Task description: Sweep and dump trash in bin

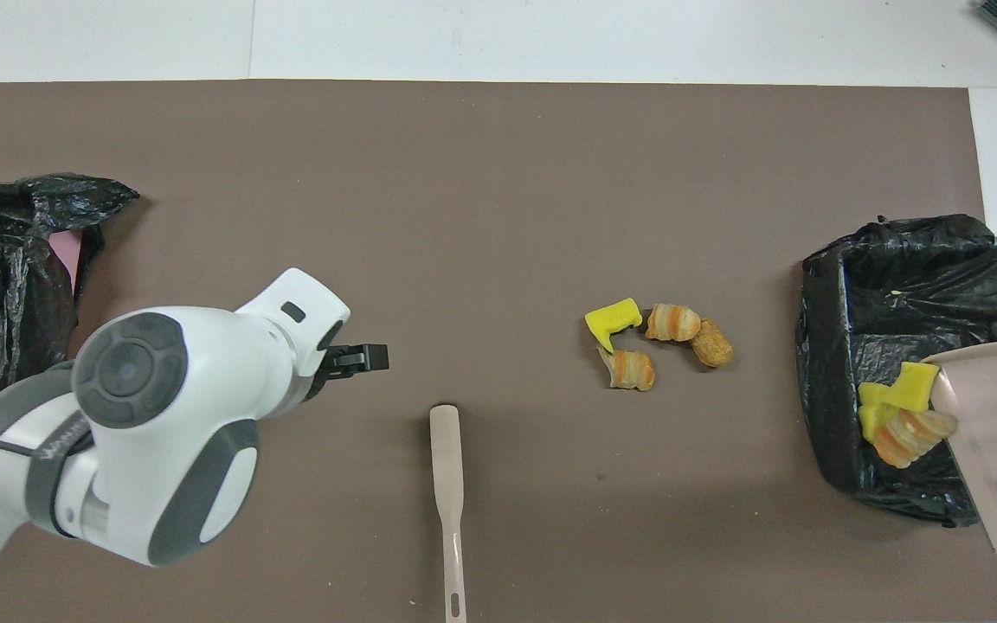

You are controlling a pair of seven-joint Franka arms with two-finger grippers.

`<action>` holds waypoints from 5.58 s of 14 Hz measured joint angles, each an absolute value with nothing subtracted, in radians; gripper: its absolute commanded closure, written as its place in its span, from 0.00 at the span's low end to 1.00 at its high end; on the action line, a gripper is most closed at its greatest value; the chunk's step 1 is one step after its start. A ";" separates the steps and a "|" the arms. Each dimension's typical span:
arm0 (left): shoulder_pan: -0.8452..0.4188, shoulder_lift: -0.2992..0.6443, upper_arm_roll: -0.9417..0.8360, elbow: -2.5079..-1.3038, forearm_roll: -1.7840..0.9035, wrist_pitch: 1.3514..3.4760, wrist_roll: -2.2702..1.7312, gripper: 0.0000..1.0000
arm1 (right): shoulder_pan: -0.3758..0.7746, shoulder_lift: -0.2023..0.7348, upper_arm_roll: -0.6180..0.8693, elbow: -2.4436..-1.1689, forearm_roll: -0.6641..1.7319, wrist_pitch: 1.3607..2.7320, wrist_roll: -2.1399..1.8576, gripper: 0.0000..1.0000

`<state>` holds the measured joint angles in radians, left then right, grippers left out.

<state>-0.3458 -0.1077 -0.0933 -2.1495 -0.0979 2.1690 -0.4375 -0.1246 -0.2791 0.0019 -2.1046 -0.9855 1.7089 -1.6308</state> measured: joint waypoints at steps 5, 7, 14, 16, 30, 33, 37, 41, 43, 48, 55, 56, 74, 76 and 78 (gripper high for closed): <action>-0.160 -0.106 -0.091 -1.986 -0.098 1.984 -0.197 0.00 | -0.124 -0.382 0.028 -2.094 -0.920 1.609 -1.531 1.00; -0.082 -0.102 -0.090 -1.925 -0.098 1.899 -0.084 0.00 | -0.124 -0.399 0.031 -2.087 -0.857 1.549 -1.444 1.00; 0.048 -0.067 -0.091 -1.693 -0.054 1.597 0.074 0.00 | -0.119 -0.437 0.251 -2.061 -0.323 1.439 -0.729 1.00; 0.048 -0.047 -0.094 -1.638 -0.036 1.560 0.074 0.00 | -0.119 -0.415 0.304 -2.058 -0.189 1.489 -0.487 1.00; 0.070 -0.030 -0.100 -1.616 -0.031 1.554 0.073 0.00 | 0.160 0.399 0.458 -1.524 -0.066 1.872 0.620 1.00; -0.033 -0.030 -0.001 -1.610 -0.030 1.551 0.073 0.00 | 0.298 0.600 0.422 -1.339 -0.134 1.929 0.758 1.00; -0.138 -0.031 0.111 -1.604 -0.029 1.549 0.073 0.00 | 0.396 0.750 0.387 -1.249 -0.165 1.969 0.779 1.00; -0.143 -0.032 0.111 -1.603 -0.029 1.544 0.074 0.00 | 0.422 0.776 0.386 -1.248 -0.182 1.992 0.781 0.23; -0.151 -0.032 0.111 -1.603 -0.028 1.544 0.074 0.00 | 0.418 0.771 0.385 -1.246 -0.183 1.992 0.781 0.00; -0.154 -0.036 0.111 -1.603 -0.028 1.533 0.074 0.00 | 0.415 0.637 0.392 -1.321 -0.182 1.962 0.781 0.00; -0.168 -0.056 0.115 -1.637 -0.028 1.531 0.074 0.00 | 0.454 0.341 0.444 -1.715 -0.098 1.962 0.890 0.00; -0.168 -0.061 0.117 -1.647 -0.028 1.531 0.074 0.00 | 0.456 0.285 0.450 -1.788 -0.060 1.980 0.890 0.00; -0.538 0.270 0.109 -1.719 -0.052 2.031 -0.333 0.00 | 0.562 0.029 0.452 -2.300 0.130 2.297 0.849 1.00; -0.572 0.310 0.109 -1.703 -0.052 2.060 -0.349 0.00 | 0.560 0.023 0.449 -2.299 0.131 2.298 0.849 1.00; -0.598 0.331 0.109 -1.701 -0.052 2.076 -0.382 0.00 | 0.558 0.011 0.447 -2.299 0.132 2.297 0.848 1.00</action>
<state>-0.5984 0.3313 0.1094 -1.7015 -0.0525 2.0758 -0.3819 0.5585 0.0114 0.4470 -2.2995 0.1315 2.2974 0.8481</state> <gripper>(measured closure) 0.000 0.736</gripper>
